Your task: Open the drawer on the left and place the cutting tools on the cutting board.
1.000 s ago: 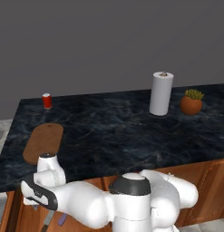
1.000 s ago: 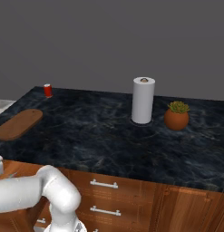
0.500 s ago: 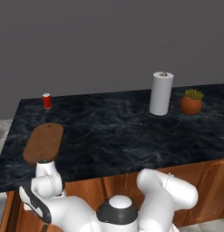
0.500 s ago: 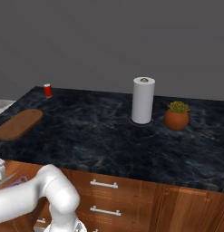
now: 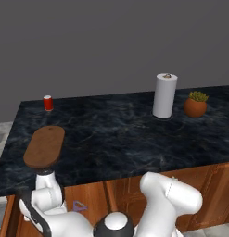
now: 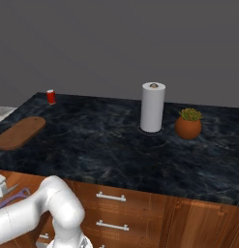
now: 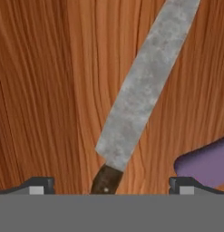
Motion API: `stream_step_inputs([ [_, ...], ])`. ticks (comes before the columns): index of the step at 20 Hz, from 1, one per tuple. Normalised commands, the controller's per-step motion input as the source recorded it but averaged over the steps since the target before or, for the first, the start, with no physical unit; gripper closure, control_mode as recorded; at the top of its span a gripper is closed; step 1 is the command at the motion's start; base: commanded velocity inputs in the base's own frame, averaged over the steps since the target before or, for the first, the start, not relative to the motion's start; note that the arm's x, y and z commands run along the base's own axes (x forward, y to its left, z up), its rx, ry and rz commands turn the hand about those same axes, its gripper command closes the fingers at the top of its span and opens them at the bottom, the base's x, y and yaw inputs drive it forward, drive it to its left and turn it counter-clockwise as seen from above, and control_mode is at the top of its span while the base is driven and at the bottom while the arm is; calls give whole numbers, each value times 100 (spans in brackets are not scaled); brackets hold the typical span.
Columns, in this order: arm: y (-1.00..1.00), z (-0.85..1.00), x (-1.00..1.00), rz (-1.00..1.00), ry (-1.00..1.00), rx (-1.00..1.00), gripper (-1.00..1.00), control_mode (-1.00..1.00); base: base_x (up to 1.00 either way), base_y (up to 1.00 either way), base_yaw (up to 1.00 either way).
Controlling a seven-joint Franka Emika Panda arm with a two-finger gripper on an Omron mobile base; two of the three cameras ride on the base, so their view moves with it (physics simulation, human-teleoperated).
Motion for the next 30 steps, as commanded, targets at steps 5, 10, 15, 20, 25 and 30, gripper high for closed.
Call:
stream_step_inputs([
  [5, 30, -25, 0, 0, -2, -1, -100, -100, 0, 0, 0],
  [10, 16, -26, -9, 0, 0, 0, -100, -100, 0, 0, 0],
  [15, 0, -23, -32, 0, 0, 0, -100, -100, 0, 0, 0],
  [20, 0, -17, -5, 0, 0, 0, -100, -100, 0, 0, 0],
  [25, 0, 0, -10, 0, 0, 0, -100, -100, 0, 0, 0],
  [30, -25, 14, -44, 0, -10, 3, -100, -100, 0, 0, 0],
])
